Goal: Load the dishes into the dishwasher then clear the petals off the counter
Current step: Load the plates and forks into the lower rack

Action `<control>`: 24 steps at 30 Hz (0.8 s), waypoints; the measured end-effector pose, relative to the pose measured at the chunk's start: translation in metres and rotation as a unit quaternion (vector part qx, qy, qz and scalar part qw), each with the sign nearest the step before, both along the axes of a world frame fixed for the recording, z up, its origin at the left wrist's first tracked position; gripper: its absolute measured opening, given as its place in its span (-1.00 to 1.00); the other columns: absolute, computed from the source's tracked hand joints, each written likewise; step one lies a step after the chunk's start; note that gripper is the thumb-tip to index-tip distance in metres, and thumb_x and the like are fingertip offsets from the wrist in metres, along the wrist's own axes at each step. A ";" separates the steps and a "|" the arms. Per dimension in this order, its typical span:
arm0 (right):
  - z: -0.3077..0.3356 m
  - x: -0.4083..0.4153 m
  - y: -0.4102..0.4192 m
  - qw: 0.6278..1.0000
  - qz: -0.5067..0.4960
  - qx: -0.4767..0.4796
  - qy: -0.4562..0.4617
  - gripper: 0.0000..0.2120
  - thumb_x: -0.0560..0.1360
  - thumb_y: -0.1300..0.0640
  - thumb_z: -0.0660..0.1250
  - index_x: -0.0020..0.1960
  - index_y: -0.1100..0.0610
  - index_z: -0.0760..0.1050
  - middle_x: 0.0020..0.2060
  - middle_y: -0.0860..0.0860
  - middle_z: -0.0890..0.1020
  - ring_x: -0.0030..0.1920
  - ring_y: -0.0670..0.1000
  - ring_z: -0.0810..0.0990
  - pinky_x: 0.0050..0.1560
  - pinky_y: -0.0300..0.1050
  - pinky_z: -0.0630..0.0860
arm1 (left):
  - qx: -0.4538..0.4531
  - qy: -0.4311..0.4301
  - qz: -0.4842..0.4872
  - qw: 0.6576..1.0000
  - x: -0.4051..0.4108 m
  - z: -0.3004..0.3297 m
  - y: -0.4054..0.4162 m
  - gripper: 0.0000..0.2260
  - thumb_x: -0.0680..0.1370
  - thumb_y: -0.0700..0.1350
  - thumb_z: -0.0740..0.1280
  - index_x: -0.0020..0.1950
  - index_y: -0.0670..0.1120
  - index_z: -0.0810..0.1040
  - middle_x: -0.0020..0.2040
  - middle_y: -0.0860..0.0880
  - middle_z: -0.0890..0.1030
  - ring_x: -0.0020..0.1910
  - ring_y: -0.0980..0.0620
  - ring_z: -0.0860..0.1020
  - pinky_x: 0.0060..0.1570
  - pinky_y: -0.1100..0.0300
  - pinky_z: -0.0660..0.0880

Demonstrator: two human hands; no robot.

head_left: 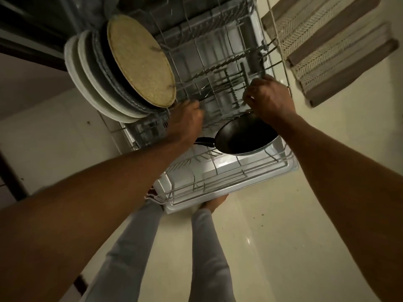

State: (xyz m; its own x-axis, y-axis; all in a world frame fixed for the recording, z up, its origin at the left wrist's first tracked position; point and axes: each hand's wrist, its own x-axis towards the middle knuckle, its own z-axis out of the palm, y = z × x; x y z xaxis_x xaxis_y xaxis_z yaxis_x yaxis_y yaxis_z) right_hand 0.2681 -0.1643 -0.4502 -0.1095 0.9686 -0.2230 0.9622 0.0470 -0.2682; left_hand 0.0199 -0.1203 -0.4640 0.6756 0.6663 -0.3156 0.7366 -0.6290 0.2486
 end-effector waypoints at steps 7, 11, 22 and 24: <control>-0.034 -0.005 0.018 0.999 0.041 0.013 -0.016 -0.90 0.58 0.27 0.33 -0.11 0.22 0.55 -0.11 0.16 0.60 0.00 0.23 0.56 -0.20 0.03 0.51 | 0.032 0.013 0.018 0.999 -0.002 -0.041 0.008 -0.97 0.43 -0.27 0.45 -0.19 -0.15 0.65 -0.17 -0.13 0.59 -0.11 -0.17 0.58 -0.15 0.03 0.49; -0.048 -0.007 0.022 0.999 0.042 0.019 -0.023 -0.92 0.60 0.24 0.35 -0.07 0.21 0.55 -0.09 0.14 0.60 0.00 0.20 0.56 -0.25 -0.02 0.40 | 0.028 0.032 0.016 0.999 -0.002 -0.050 0.016 -0.95 0.41 -0.26 0.48 -0.19 -0.15 0.64 -0.17 -0.14 0.59 -0.12 -0.19 0.59 -0.18 0.02 0.49; -0.059 0.001 0.028 0.998 0.016 -0.032 -0.049 -0.81 0.57 0.30 0.38 0.17 0.22 0.60 0.07 0.18 0.63 0.15 0.20 0.58 0.09 0.10 0.57 | 0.024 0.036 0.040 0.998 0.013 -0.053 0.020 -0.95 0.50 -0.30 0.45 -0.11 -0.18 0.66 -0.11 -0.16 0.62 -0.09 -0.15 0.61 -0.22 0.07 0.49; -0.062 0.001 0.028 0.998 -0.005 -0.033 -0.044 -0.84 0.59 0.28 0.36 0.16 0.22 0.60 0.07 0.19 0.63 0.13 0.20 0.61 0.11 0.09 0.57 | 0.006 0.041 0.055 0.998 0.012 -0.058 0.021 -0.94 0.54 -0.30 0.41 -0.05 -0.17 0.66 -0.06 -0.16 0.63 -0.05 -0.14 0.61 -0.17 0.04 0.54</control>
State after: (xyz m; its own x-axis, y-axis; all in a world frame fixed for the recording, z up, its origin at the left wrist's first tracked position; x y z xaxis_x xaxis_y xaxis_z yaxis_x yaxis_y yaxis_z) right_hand 0.2687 -0.1367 -0.5126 -0.0769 0.9525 -0.2948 0.9825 0.0220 -0.1851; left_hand 0.0319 -0.0997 -0.5217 0.5701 0.7397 -0.3575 0.8191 -0.5456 0.1773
